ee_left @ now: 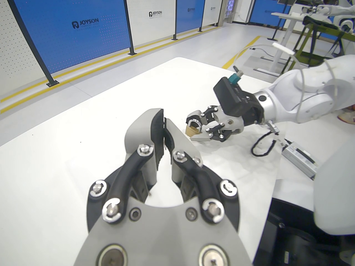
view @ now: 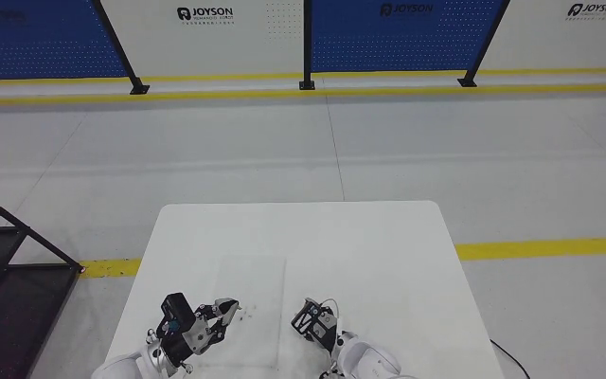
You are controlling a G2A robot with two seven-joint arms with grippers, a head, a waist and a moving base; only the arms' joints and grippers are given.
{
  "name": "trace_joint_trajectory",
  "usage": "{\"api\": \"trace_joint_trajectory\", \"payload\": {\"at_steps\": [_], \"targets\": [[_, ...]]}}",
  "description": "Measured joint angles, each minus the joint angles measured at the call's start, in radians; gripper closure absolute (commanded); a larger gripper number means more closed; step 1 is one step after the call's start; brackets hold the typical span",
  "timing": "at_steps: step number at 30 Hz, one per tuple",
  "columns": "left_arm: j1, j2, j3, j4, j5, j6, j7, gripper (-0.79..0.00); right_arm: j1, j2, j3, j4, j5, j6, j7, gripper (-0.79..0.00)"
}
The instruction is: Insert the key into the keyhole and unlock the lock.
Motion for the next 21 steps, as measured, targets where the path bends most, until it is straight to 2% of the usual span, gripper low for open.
{"api": "trace_joint_trajectory", "payload": {"at_steps": [3,4,7,12,16,21], "targets": [[0.0,0.0,0.0,0.0,0.0,0.0,0.0,0.0,-0.001,0.0,0.0,0.001,-0.001,0.003,0.002,-0.185],[0.0,0.0,0.0,0.0,0.0,0.0,0.0,0.0,-0.001,0.0,0.001,0.001,0.0,0.003,0.002,-0.099],[0.0,0.0,0.0,0.0,0.0,0.0,0.0,0.0,-0.001,0.0,0.004,0.0,0.003,0.003,0.001,0.0],[0.0,0.0,0.0,0.0,0.0,0.0,0.0,0.0,-0.002,0.003,0.021,-0.016,0.024,-0.014,-0.012,0.0],[-0.003,0.0,0.003,0.0,-0.006,0.004,-0.003,0.0,-0.014,0.013,0.067,-0.051,0.085,-0.066,-0.057,0.0],[-0.021,-0.001,0.017,0.004,-0.093,-0.018,-0.011,0.0,-0.045,0.036,0.165,-0.111,0.24,-0.221,-0.151,0.0]]}}
